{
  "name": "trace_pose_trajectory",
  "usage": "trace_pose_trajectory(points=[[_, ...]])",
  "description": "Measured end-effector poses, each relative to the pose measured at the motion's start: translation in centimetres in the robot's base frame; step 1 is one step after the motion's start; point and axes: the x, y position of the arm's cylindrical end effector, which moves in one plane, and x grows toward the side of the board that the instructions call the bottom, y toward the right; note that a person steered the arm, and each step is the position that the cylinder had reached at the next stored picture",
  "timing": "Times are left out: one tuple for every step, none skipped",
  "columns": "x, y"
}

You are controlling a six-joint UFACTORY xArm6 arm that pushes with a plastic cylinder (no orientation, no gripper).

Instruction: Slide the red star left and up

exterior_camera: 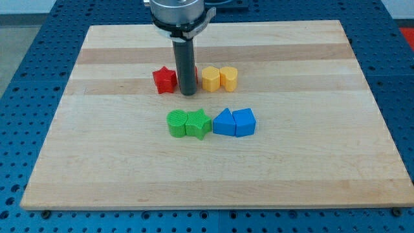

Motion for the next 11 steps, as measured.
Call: trace_pose_trajectory(points=[[-2.6,0.0],[-6.2,-0.3],[-5.3,-1.0],[-2.6,-1.7],[0.2,-2.8],[2.2,-5.1],[3.2,-8.2],[4.2,-12.1],[4.9,-15.5],[4.4,-17.4],[2.4,-17.0]])
